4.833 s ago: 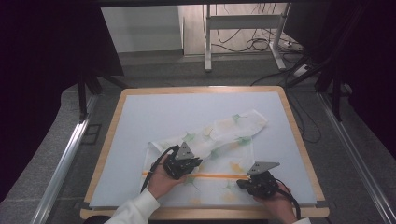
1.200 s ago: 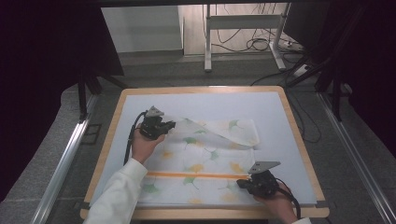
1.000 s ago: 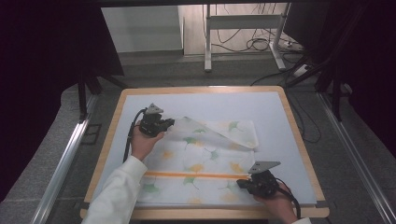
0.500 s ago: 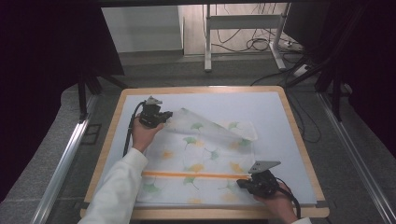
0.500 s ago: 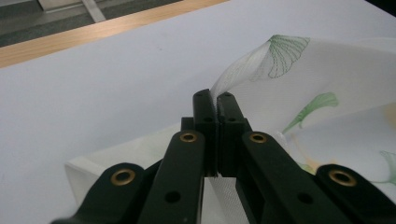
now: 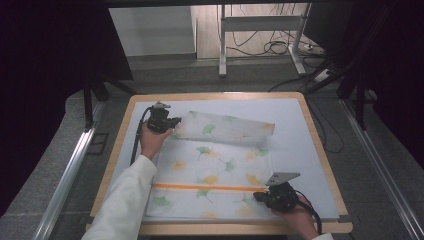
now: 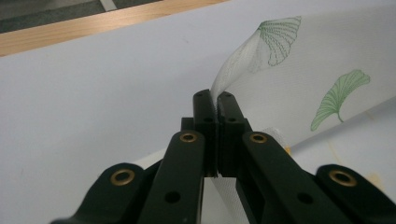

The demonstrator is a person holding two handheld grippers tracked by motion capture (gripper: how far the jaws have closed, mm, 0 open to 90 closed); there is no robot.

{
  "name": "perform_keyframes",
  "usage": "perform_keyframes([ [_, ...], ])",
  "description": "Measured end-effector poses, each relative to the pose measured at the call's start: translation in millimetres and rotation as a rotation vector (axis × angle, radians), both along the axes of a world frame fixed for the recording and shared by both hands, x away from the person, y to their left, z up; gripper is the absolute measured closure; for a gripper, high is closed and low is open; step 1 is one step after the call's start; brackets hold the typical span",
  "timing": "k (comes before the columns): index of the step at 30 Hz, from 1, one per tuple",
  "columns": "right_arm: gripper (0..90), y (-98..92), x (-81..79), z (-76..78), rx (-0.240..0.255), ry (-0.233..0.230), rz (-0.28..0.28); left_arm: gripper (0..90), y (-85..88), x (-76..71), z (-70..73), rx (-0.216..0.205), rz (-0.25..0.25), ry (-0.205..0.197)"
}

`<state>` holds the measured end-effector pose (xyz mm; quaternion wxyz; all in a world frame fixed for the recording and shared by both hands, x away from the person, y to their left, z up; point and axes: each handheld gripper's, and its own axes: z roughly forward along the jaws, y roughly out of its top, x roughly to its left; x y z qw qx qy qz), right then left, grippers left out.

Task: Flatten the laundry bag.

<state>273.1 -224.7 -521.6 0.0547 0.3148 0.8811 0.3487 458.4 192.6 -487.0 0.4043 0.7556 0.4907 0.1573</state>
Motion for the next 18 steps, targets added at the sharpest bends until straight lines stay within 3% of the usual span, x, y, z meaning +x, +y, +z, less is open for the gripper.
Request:
perform_keyframes([
  [11, 89.4, -0.4, 0.1, -0.2, 0.004, 0.004, -0.002, 88.9, 7.6, 23.2, 3.1, 0.009, 0.041, -0.013],
  [13, 89.4, -0.4, 0.2, -0.2, 0.006, 0.005, -0.002, 82.3, 8.7, 25.0, 3.8, 0.007, 0.046, -0.016],
  [14, 89.4, -0.2, 0.1, -0.1, 0.003, 0.001, 0.000, 72.4, 11.8, 25.8, 7.5, -0.007, 0.072, -0.042],
  [15, 89.4, -0.2, 0.1, -0.1, 0.003, 0.001, 0.000, 67.2, 11.8, 25.8, 7.5, -0.007, 0.072, -0.042],
  [16, 89.4, 0.0, -0.1, -0.1, 0.001, -0.001, -0.001, 67.2, 14.2, 25.6, 10.1, -0.018, 0.076, -0.057],
  [18, 89.4, -0.1, -0.2, -0.1, 0.002, 0.000, -0.001, 57.5, 18.1, 23.1, 16.6, -0.019, 0.076, -0.090],
])
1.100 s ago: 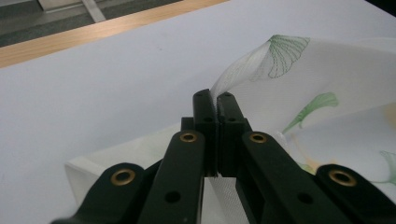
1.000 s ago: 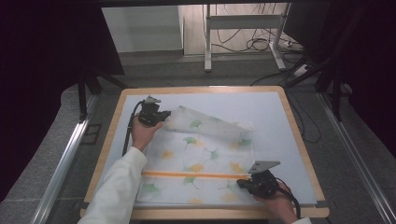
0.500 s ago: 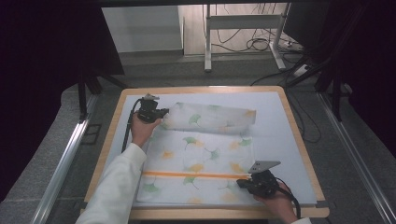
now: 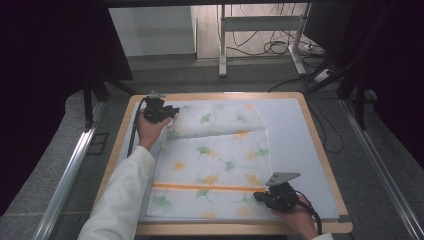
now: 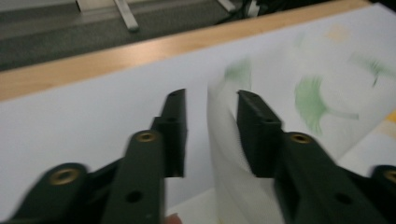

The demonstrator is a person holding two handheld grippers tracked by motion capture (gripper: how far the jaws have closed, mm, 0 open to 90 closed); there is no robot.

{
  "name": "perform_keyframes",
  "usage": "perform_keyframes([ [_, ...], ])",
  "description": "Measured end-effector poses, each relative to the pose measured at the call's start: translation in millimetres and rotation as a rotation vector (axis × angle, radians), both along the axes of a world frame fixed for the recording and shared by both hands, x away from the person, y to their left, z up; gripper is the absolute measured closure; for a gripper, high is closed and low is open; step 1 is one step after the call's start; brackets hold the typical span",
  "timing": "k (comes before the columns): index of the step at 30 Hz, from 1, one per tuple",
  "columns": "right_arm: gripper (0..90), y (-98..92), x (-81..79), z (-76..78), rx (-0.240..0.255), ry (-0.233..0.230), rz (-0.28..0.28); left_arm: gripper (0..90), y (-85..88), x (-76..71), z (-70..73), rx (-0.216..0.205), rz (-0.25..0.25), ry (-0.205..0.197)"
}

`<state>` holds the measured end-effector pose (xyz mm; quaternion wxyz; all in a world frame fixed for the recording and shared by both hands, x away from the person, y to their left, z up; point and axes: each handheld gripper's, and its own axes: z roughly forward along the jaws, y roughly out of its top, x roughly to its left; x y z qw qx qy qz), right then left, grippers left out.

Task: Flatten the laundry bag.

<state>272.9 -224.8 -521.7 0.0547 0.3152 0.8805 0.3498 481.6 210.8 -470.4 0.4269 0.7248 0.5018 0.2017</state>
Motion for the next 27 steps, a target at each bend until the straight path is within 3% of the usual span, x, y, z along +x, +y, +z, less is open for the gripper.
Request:
perform_keyframes([
  [1, 89.4, -0.3, 0.3, -0.1, 0.002, 0.002, 0.002, 49.9, 1.4, -1.8, 3.5, 0.008, -0.007, -0.012],
  [4, 89.4, -0.4, 0.4, -0.1, 0.003, 0.004, 0.001, 43.4, 5.1, -9.4, 13.4, 0.005, -0.022, -0.032],
  [7, 89.3, -0.4, 0.3, -0.1, 0.002, 0.004, 0.000, 42.1, 8.0, -19.5, 20.8, -0.029, -0.062, -0.039],
  [14, 89.4, -0.4, 0.4, -0.1, 0.004, 0.006, -0.002, 44.4, 9.7, -55.5, 27.7, -0.034, -0.133, -0.082],
  [15, 89.4, -0.3, 0.3, -0.1, 0.003, 0.006, -0.003, 45.8, 10.6, -66.4, 27.2, -0.040, -0.151, -0.089],
  [19, 89.4, -0.2, 0.1, -0.1, 0.002, 0.004, -0.004, 50.4, 10.7, -82.5, 24.2, -0.040, -0.175, -0.104],
  [20, 89.3, -0.3, 0.2, -0.2, 0.003, 0.005, -0.003, 59.1, 9.5, -88.6, 20.9, -0.041, -0.208, -0.098],
  [21, 89.3, -0.3, 0.2, -0.2, 0.003, 0.005, -0.003, 63.5, 9.5, -88.6, 20.9, -0.041, -0.208, -0.098],
  [22, 89.3, -0.3, 0.3, -0.2, 0.003, 0.006, -0.003, 63.5, 7.3, -91.5, 17.2, -0.038, -0.230, -0.086],
  [23, 89.3, -0.4, 0.6, -0.4, 0.005, 0.005, -0.002, 74.9, 4.7, -92.8, 13.6, -0.028, -0.247, -0.077],
  [24, 89.3, -0.4, 0.6, -0.4, 0.005, 0.005, -0.002, 74.9, 2.4, -93.4, 10.6, -0.019, -0.258, -0.070],
  [27, 89.3, 0.0, 0.7, -0.3, 0.003, 0.003, -0.002, 88.5, -13.7, -85.5, -8.1, 0.056, -0.296, -0.010],
])
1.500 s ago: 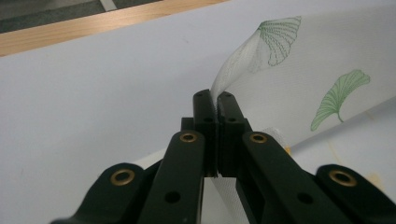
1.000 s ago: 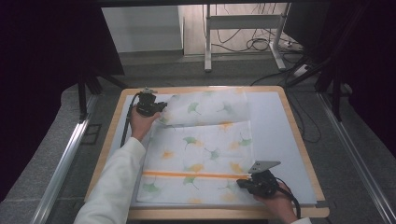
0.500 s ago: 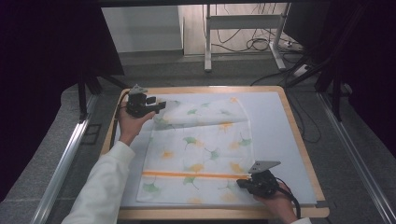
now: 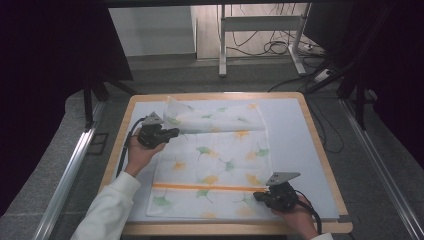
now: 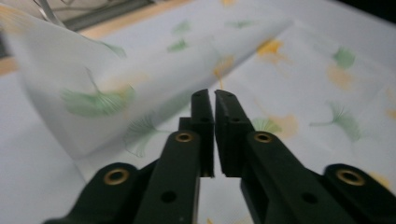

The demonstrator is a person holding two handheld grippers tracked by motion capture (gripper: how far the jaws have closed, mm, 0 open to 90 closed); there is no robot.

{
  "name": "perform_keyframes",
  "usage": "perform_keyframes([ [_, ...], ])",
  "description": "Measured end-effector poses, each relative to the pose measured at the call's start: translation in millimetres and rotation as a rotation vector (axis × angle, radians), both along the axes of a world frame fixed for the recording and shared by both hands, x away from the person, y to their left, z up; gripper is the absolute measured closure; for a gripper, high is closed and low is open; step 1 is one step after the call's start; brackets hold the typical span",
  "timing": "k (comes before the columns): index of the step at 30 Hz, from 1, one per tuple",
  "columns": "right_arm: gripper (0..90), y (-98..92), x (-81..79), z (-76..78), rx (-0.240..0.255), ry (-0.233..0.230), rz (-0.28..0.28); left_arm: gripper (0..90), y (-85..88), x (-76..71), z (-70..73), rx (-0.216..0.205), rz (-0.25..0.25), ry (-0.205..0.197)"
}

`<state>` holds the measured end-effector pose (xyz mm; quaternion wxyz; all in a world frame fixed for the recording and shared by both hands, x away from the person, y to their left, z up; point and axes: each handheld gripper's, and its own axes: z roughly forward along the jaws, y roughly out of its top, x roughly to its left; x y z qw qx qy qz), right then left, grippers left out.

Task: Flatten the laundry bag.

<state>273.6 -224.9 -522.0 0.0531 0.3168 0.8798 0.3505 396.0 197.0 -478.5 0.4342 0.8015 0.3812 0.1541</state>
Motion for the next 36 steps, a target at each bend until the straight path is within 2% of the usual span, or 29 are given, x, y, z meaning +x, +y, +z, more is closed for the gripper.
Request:
perform_keyframes([
  [1, 89.3, 0.0, 0.0, 0.0, 0.000, 0.000, 0.000, 89.2, 0.0, 0.0, 0.0, 0.000, 0.000, 0.000],
  [3, 89.3, 0.0, -0.1, 0.0, 0.001, 0.000, -0.001, 89.3, -7.3, 9.4, -10.0, 0.008, 0.002, 0.039],
  [6, 89.3, 0.0, -0.2, 0.0, -0.001, -0.002, 0.000, 89.3, -12.2, 16.2, -17.6, 0.020, 0.008, 0.061],
  [11, 89.3, -0.2, -0.2, -0.1, 0.002, 0.001, 0.000, 89.2, -13.8, 14.1, -24.5, 0.028, 0.008, 0.078],
  [16, 89.4, 0.6, -0.7, 0.1, -0.005, -0.008, 0.001, 89.4, -15.5, -6.6, -32.4, 0.030, -0.002, 0.100],
  [17, 89.4, 0.6, -0.7, 0.1, -0.005, -0.008, 0.001, 89.3, -15.5, -6.6, -32.4, 0.030, -0.002, 0.100],
  [18, 89.3, 0.7, -0.7, 0.2, -0.006, -0.008, 0.001, 89.3, -17.0, -11.8, -32.5, 0.043, -0.007, 0.095],
  [22, 89.3, 1.1, -1.4, 0.3, -0.010, -0.011, -0.001, 89.4, -21.5, -30.8, -28.2, 0.015, -0.015, 0.084],
  [24, 89.3, 1.1, -1.3, 0.3, -0.010, -0.012, 0.001, 89.5, -23.8, -36.6, -27.2, 0.015, -0.026, 0.078],
  [30, 89.2, 1.9, -1.4, 0.8, -0.020, -0.022, 0.009, 89.3, -32.8, -56.9, -25.9, 0.040, -0.051, 0.060],
  [31, 89.2, 2.5, -1.9, 1.2, -0.026, -0.025, 0.009, 89.0, -36.2, -63.9, -25.6, 0.044, -0.058, 0.055],
  [36, 89.2, 3.2, -2.3, 1.6, -0.033, -0.029, 0.011, 87.5, -42.5, -76.9, -22.5, 0.038, -0.078, 0.047],
])
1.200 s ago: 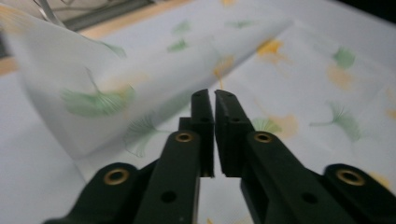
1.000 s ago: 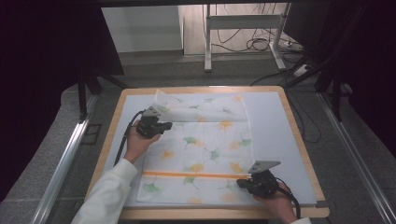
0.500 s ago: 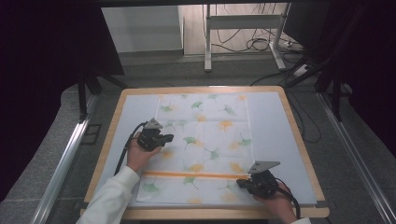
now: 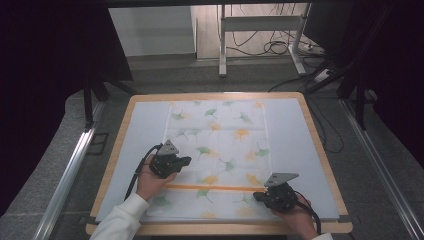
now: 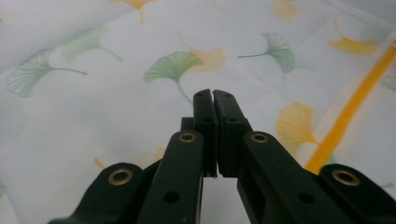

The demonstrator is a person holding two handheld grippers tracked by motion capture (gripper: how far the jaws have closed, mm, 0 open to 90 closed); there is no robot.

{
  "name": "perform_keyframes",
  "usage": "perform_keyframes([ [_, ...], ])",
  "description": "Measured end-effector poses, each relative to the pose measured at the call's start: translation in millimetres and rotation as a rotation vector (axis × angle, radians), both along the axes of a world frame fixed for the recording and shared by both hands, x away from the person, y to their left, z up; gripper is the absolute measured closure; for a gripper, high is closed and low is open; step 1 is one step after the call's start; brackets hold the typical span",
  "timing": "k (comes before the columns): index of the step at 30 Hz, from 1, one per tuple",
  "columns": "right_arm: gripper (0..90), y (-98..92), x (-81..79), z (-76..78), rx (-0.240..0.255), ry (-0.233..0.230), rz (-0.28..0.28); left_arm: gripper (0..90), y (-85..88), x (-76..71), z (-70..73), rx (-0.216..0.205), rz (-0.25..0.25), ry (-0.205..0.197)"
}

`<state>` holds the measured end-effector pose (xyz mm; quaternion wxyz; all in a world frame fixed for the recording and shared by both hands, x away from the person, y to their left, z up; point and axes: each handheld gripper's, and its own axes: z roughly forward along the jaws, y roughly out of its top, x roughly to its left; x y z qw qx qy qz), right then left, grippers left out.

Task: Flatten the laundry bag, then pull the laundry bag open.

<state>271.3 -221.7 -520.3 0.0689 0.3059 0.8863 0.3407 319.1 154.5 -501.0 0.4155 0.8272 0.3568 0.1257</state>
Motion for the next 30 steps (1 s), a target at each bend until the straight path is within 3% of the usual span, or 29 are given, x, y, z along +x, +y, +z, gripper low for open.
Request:
perform_keyframes([
  [7, 89.3, 0.1, 0.3, 0.0, 0.000, 0.001, 0.001, 84.1, -5.6, -15.5, 0.2, -0.024, -0.009, 0.004],
  [8, 89.3, -0.1, 0.4, 0.0, 0.001, 0.002, 0.003, 80.2, -6.5, -17.0, -0.1, -0.026, -0.003, -0.003],
  [9, 89.4, -0.3, 0.7, 0.0, 0.002, 0.004, 0.005, 65.7, -8.3, -19.8, 0.2, -0.029, 0.000, -0.018],
  [10, 89.4, -0.2, 0.8, 0.0, 0.002, 0.004, 0.005, 60.0, -9.8, -20.8, 0.6, -0.029, 0.008, -0.018],
  [12, 89.4, -0.1, 0.7, 0.1, 0.002, 0.004, 0.005, 55.3, -12.5, -23.1, 1.6, -0.029, 0.018, -0.015],
  [15, 89.3, -0.3, 0.7, 0.1, 0.002, 0.005, 0.004, 50.9, -16.0, -26.4, 3.6, -0.038, -0.006, -0.010],
  [19, 89.3, -0.3, 0.5, 0.1, 0.001, 0.003, 0.004, 50.6, -21.5, -31.5, 6.0, -0.035, -0.037, -0.031],
  [26, 89.2, -0.9, 1.2, 0.2, 0.007, 0.009, 0.001, 48.3, -29.8, -35.9, 10.5, -0.036, -0.041, -0.048],
  [30, 89.5, -3.0, 0.5, 4.8, 0.025, -0.001, -0.005, 46.6, -36.0, -39.5, 13.0, -0.013, -0.050, -0.070],
])
